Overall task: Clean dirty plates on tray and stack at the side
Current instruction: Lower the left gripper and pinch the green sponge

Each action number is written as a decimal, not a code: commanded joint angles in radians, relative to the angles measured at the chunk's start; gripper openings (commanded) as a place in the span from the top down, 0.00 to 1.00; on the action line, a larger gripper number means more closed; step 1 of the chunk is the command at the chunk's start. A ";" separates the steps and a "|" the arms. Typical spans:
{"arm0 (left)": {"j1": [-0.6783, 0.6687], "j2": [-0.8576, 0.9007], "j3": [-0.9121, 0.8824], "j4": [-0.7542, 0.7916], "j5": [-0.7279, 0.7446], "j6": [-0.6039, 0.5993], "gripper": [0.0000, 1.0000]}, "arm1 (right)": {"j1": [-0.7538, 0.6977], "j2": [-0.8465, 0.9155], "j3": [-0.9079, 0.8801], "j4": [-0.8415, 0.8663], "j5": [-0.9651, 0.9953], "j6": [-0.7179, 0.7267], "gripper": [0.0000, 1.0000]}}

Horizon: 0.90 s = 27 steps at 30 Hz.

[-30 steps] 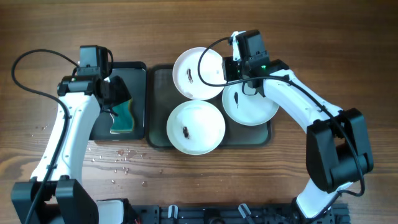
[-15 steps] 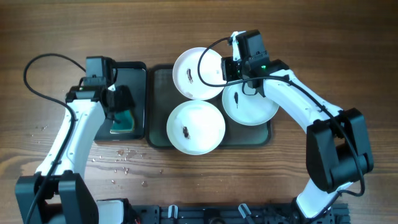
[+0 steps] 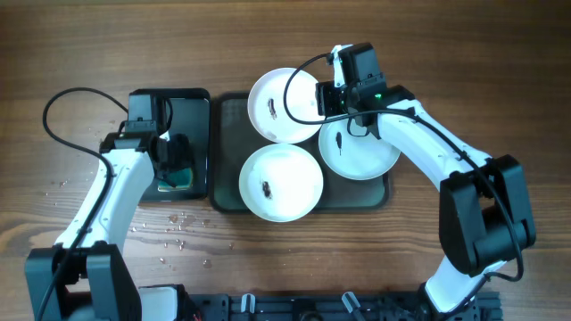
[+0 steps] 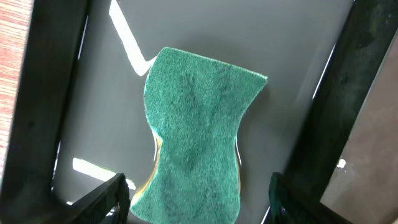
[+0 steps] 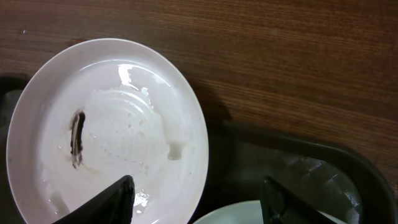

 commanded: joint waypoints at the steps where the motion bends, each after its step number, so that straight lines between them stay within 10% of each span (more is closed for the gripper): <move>1: -0.003 0.008 -0.048 0.055 0.009 0.020 0.31 | 0.002 0.018 -0.010 0.005 0.006 -0.012 0.34; 27: -0.003 0.055 -0.142 0.209 0.009 0.114 0.44 | 0.002 0.018 -0.010 0.005 0.006 -0.012 0.30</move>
